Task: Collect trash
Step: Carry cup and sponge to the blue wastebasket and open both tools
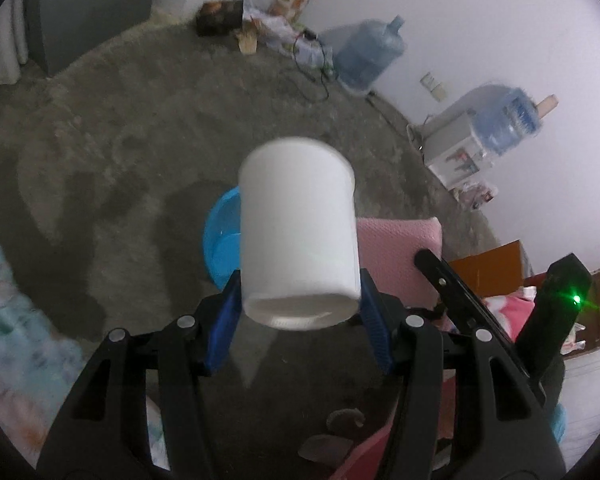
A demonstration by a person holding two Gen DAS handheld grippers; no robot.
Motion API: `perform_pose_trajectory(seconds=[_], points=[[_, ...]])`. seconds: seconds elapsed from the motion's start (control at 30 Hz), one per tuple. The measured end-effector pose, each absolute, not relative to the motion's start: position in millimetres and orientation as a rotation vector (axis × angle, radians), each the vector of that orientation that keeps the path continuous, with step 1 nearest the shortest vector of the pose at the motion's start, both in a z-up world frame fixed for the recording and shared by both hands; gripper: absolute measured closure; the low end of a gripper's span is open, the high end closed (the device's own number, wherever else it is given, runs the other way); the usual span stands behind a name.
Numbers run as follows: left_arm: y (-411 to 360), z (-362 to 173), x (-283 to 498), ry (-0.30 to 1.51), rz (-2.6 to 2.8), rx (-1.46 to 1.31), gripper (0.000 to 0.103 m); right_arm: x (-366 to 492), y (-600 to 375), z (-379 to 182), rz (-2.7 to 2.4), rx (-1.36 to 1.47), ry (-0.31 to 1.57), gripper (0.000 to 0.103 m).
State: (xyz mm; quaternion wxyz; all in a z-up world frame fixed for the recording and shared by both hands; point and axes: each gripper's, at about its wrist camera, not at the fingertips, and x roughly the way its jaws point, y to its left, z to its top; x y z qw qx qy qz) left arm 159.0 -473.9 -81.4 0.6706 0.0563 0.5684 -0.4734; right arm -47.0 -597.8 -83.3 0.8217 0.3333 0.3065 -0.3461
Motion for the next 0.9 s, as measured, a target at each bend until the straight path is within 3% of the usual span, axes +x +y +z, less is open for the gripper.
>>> perform_pose_trajectory(seconds=[0.07, 0.1, 0.2, 0.43, 0.63, 0.9], points=[[-495.5, -98.8, 163.8, 1.287, -1.036, 0.147, 0.021, -40.4, -612.1, -111.1, -0.779, 0.756, 0.675, 0.050], [-502.2, -107.8, 166.9, 1.286, -1.007, 0.152, 0.020, -39.1, -619.1, -128.3, -0.811, 0.782, 0.697, 0.044], [-510.5, -121.5, 170.5, 1.307, -0.982, 0.142, 0.020, -44.0, -623.9, -156.9, -0.859, 0.868, 0.737, 0.044], [-477.8, -104.2, 167.2, 1.240, -1.022, 0.112, 0.017, -55.7, -595.5, -157.9, -0.821, 0.819, 0.776, 0.038], [-430.5, -59.0, 159.2, 1.150, -0.985, 0.040, 0.013, -55.5, -559.6, -105.6, -0.808, 0.646, 0.758, 0.025], [-339.5, -2.6, 139.4, 1.176, -0.940, 0.045, 0.012, -26.1, -488.2, -22.4, -0.769, 0.357, 0.644, 0.007]])
